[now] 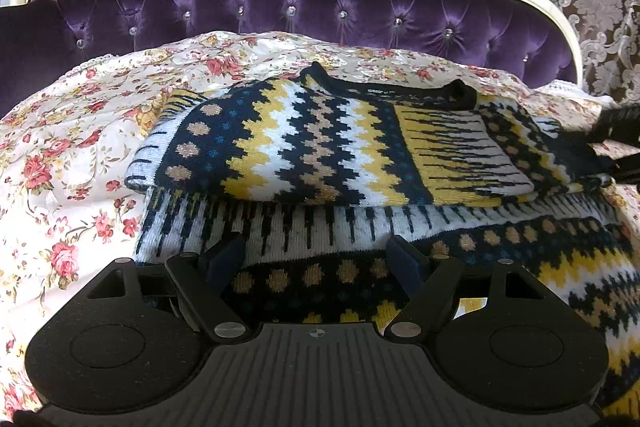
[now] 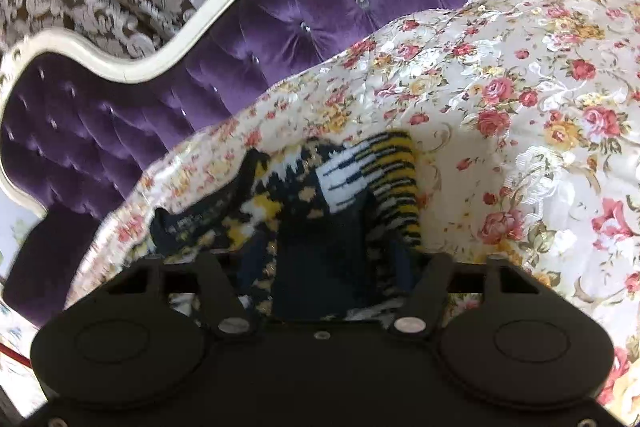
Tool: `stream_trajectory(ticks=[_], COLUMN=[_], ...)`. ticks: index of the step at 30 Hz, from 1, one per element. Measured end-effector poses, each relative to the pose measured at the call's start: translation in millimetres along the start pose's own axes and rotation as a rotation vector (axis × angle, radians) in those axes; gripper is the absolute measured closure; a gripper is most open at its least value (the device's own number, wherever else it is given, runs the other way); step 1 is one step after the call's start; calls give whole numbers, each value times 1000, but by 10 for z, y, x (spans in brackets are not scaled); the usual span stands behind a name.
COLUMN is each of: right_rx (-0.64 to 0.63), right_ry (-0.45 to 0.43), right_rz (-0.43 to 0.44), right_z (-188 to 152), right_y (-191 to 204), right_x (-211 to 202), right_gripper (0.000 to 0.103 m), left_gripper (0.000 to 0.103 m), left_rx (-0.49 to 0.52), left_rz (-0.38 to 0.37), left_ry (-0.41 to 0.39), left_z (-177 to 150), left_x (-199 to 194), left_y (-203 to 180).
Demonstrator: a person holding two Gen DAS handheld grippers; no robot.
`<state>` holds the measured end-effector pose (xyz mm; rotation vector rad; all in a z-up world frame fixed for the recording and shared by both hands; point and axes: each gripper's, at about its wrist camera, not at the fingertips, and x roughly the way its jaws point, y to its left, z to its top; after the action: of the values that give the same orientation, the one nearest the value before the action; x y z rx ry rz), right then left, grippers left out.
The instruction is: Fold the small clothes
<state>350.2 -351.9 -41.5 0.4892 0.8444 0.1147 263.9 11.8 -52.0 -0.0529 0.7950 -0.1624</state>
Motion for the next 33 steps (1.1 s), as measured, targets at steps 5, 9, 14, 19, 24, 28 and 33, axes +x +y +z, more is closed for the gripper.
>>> stream_trajectory(ticks=[5, 9, 14, 19, 24, 28, 33], right_rx=[-54, -118, -67, -111, -101, -103, -140], right_ry=[-127, -218, -139, -122, -117, -106, -69], right_rz=[61, 58, 36, 3, 4, 9, 30], right_z=[66, 163, 144, 114, 124, 129, 91], right_y=[188, 276, 209, 275, 250, 264, 341], right_x=[-344, -586, -445, -414, -420, -391, -350], right_gripper=[92, 92, 92, 92, 92, 92, 92], left_gripper=[27, 29, 31, 31, 30, 30, 27], left_rx=[1, 30, 46, 28, -1, 51, -61], left_rz=[-1, -25, -17, 38, 144, 206, 242], left_ry=[-1, 21, -49, -145, -82, -13, 65], left_z=[0, 43, 187, 528, 774, 747, 498], left_x=[-4, -77, -369, -477, -104, 223, 379], left_y=[-2, 14, 113, 274, 407, 398, 762])
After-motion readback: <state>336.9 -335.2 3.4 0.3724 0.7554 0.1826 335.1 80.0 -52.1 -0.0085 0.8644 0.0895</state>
